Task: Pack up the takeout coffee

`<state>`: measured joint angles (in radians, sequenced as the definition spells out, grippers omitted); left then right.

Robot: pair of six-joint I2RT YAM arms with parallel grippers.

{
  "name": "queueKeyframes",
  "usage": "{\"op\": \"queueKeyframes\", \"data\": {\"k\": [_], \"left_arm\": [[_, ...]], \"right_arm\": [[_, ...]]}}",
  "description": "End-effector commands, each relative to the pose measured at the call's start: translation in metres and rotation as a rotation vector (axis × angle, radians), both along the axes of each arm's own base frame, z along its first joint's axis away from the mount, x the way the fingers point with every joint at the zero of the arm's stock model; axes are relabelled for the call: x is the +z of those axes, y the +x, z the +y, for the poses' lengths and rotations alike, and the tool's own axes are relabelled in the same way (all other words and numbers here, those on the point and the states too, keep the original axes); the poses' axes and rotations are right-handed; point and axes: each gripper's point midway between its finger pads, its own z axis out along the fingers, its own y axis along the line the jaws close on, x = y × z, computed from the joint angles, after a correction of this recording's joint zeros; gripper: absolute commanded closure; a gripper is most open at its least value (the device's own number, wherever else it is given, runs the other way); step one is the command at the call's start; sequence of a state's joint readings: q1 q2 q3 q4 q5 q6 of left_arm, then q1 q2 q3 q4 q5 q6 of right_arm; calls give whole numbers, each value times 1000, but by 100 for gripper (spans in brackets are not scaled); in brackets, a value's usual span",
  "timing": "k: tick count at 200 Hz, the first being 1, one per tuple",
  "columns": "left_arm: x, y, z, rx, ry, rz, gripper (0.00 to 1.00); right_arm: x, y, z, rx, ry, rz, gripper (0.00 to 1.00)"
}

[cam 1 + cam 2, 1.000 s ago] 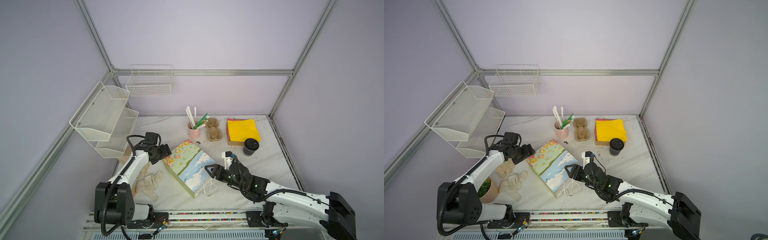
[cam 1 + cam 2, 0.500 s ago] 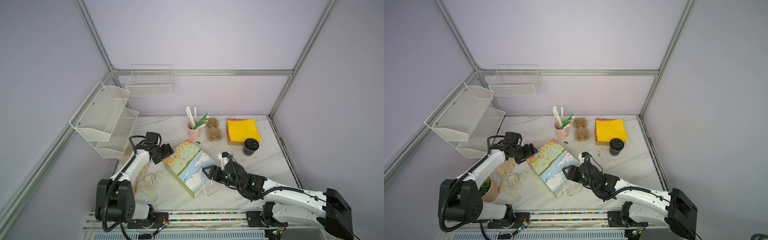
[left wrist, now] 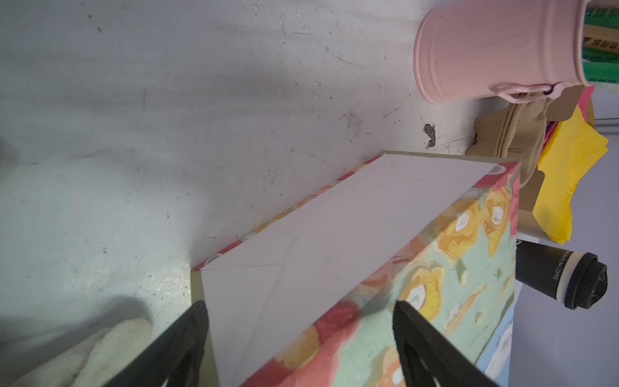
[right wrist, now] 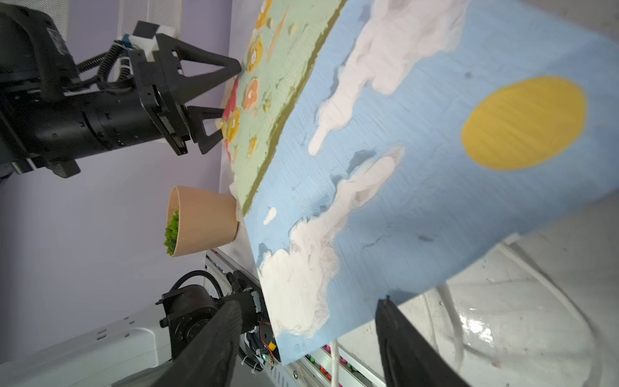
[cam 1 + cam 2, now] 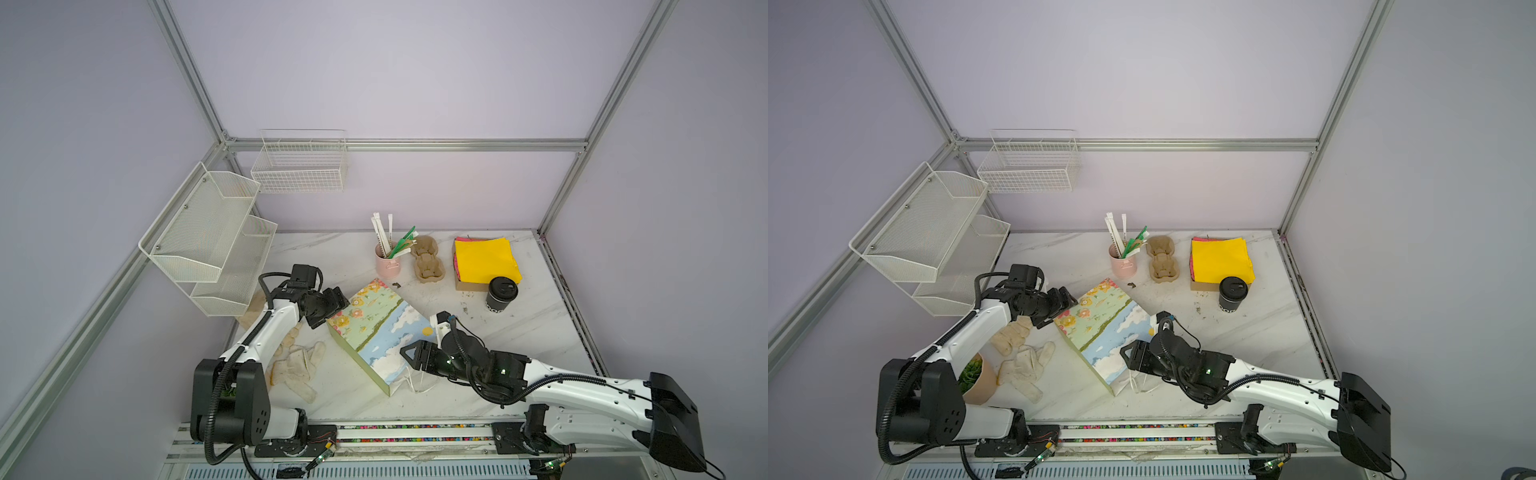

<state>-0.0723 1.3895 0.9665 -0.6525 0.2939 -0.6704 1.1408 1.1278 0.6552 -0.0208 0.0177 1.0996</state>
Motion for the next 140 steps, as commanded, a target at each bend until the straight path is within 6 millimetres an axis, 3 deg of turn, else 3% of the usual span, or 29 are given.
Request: {"op": "queueKeyframes", "data": {"k": [1, 25, 66, 120, 140], "left_arm": [[1, -7, -2, 3, -28, -12, 15], [0, -9, -3, 2, -32, -8, 15], [-2, -11, -3, 0, -34, -2, 15], [-4, -17, -4, -2, -44, 7, 15], [-2, -20, -5, 0, -53, 1, 15]], "right_arm": [[1, -1, 2, -23, -2, 26, 33], [-4, -3, -6, -33, -43, 37, 34], [7, -7, -22, -56, -45, 17, 34], [-4, -3, 0, -21, -6, 4, 38], [-8, -1, -3, -34, -25, -9, 42]]}}
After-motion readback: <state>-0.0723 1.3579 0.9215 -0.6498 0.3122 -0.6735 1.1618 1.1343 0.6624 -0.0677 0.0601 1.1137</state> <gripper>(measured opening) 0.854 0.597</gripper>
